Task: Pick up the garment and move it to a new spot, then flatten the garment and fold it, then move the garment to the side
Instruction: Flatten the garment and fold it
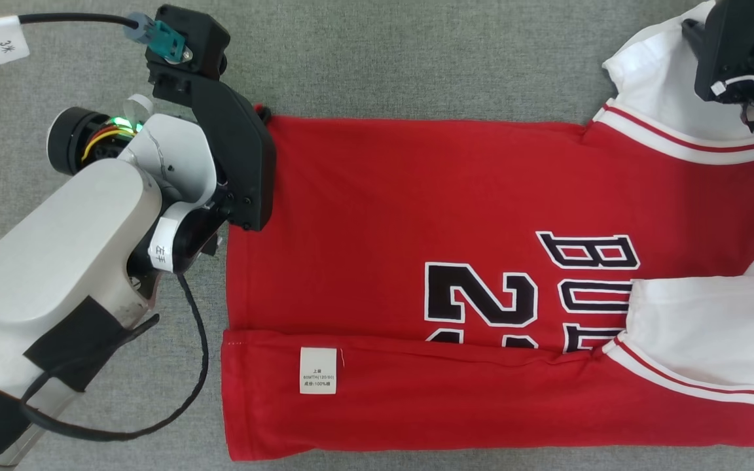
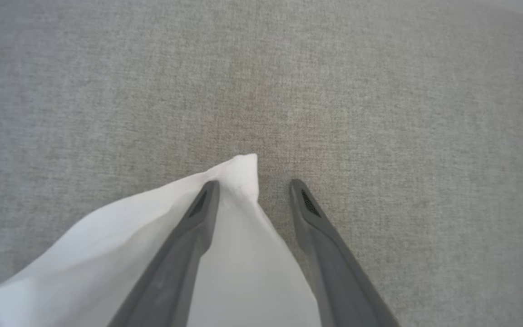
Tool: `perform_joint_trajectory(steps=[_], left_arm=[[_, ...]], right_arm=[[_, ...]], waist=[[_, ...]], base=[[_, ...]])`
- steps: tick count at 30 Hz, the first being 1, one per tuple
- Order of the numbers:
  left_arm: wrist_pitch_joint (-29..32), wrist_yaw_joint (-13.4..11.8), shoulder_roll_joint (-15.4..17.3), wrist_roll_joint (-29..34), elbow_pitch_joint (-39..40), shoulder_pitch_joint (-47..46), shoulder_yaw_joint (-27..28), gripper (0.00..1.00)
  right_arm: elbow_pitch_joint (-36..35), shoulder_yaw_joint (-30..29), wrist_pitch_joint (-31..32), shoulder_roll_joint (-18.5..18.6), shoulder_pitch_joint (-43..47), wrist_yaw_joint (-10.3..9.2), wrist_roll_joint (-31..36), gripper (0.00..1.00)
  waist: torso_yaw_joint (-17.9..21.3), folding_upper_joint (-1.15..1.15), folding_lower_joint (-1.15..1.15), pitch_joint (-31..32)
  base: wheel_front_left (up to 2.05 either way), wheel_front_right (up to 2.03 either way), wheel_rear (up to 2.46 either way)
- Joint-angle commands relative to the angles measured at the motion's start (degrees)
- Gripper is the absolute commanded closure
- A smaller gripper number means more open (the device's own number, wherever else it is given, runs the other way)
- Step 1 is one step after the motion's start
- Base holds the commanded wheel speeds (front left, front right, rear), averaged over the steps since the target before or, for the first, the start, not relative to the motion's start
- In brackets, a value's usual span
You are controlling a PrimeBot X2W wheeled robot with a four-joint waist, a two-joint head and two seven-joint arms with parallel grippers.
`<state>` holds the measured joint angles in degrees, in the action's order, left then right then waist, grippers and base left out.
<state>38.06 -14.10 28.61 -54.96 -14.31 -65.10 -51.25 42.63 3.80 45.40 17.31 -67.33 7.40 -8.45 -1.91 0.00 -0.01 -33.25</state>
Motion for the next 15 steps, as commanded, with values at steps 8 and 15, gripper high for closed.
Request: perform_joint_trajectory(steps=[8,15], left_arm=[[-8.3,0.7,-0.3,1.5,-2.7,0.6,2.4,1.0],[-19.2,1.7,-1.9,3.0,-9.1,2.7,4.4,1.0]], right_arm=[[0.9,-1.0,-7.0,0.7,-1.0,0.03,-0.4,1.0],[2.5,-1.9,-18.4,-0.7,0.5,0.03,-0.9,1.0]], waist=[[0.8,0.0,0.01,0.1],[2.2,0.0,0.01,3.4]], base=[[0.0,0.0,0.0],[0.0,0.0,0.0]])
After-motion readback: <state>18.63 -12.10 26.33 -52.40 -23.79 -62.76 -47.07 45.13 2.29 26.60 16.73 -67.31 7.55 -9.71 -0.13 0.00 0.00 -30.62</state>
